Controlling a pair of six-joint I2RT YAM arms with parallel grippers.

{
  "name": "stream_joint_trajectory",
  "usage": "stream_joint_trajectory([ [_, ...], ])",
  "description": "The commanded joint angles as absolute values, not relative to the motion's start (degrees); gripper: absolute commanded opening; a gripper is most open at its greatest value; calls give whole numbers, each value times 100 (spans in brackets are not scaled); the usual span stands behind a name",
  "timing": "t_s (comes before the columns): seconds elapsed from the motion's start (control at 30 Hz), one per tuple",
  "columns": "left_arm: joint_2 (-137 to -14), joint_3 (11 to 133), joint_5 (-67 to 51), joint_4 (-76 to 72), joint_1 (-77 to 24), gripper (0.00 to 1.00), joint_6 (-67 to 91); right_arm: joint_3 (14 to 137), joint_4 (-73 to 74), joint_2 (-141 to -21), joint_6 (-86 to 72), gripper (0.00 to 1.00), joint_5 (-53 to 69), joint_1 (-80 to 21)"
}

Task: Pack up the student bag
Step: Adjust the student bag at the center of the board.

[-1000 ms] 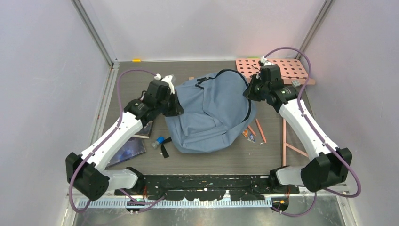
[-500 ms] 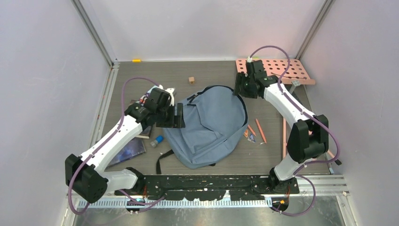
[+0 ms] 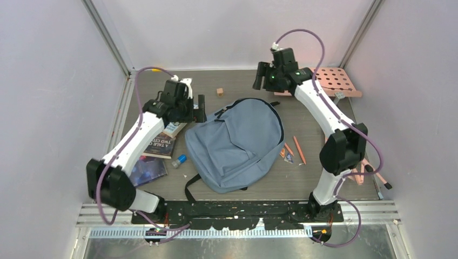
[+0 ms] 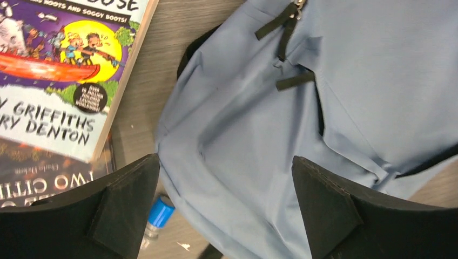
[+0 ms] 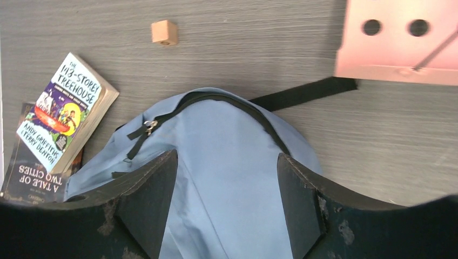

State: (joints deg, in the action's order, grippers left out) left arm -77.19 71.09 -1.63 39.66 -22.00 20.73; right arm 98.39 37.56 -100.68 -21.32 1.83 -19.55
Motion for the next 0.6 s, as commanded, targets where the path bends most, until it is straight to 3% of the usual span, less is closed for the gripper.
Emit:
stream_joint_trajectory([
  [0.0, -8561, 7643, -922, 3714, -1946, 95, 1339, 10396, 4245, -10655, -2161, 73, 410, -2359],
  [0.13, -9013, 7850, -1148, 3909, -1815, 90, 952, 10823, 4485, -11169, -2332, 72, 612, -2643],
  [0.57, -9498, 7505, -2449, 4085, -1686, 48, 862, 12053, 5208, -12224, -2526, 66, 781, -3032],
])
